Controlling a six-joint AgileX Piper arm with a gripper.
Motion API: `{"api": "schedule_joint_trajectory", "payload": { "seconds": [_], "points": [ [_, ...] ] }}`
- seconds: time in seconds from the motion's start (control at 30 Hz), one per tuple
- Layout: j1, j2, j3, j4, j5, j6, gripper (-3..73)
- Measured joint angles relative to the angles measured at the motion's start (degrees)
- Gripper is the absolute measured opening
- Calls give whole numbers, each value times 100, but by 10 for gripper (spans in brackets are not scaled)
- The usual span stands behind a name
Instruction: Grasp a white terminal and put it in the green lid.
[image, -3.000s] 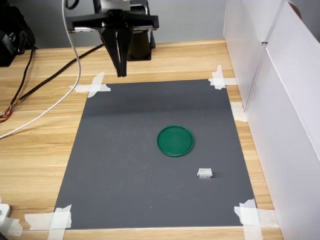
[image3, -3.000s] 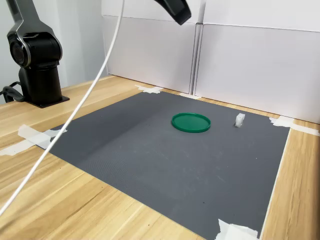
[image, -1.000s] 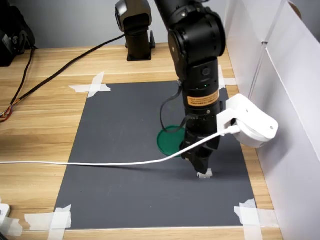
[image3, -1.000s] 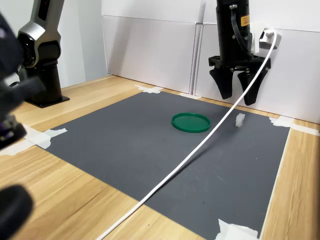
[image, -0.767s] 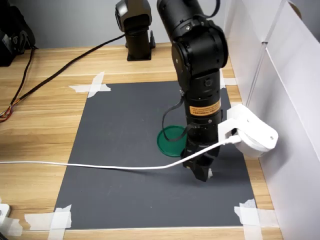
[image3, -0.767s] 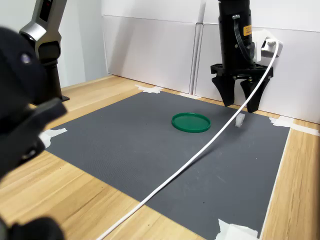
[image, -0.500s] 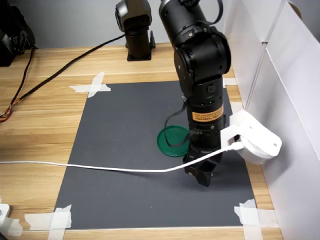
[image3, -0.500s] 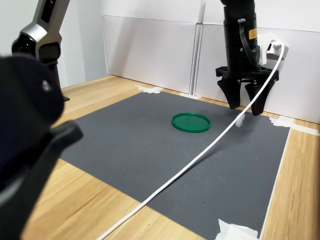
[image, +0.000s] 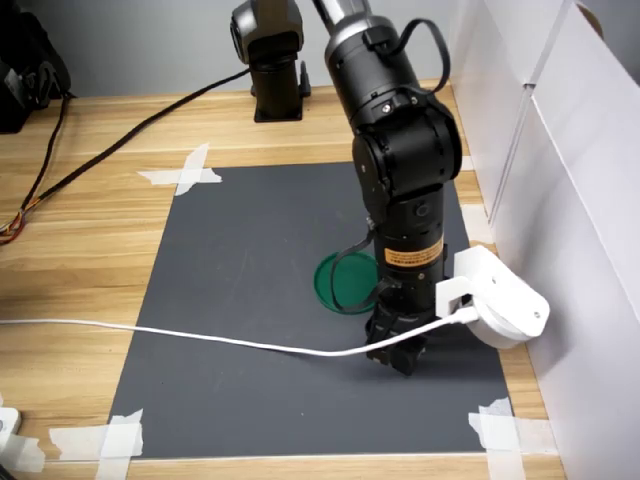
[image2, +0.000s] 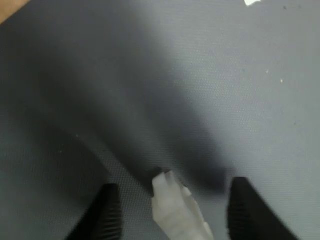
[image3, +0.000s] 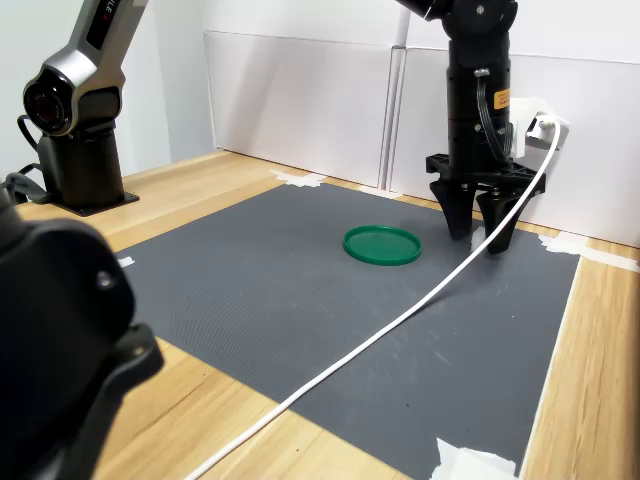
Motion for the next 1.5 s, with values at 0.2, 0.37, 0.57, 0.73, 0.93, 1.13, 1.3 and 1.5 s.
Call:
{"api": "schedule_joint_trajectory", "payload": {
  "seconds": [0.2, 0.37, 0.57, 0.73, 0.93, 1.13, 1.3, 1.5],
  "points": [
    [0, 0, 0, -38, 2, 247, 227],
    [0, -20, 0, -72, 99, 311, 205],
    [0, -367, 0, -103, 222, 444, 205],
    [0, -947, 64, -103, 248, 444, 205],
    [0, -1897, 908, -103, -2, 54, 205],
    [-324, -2796, 1903, 88, -191, -340, 205],
    [-736, -3222, 2582, 141, -213, -731, 203],
    [-857, -3337, 3301, 159, -298, -1069, 203]
  ]
}}
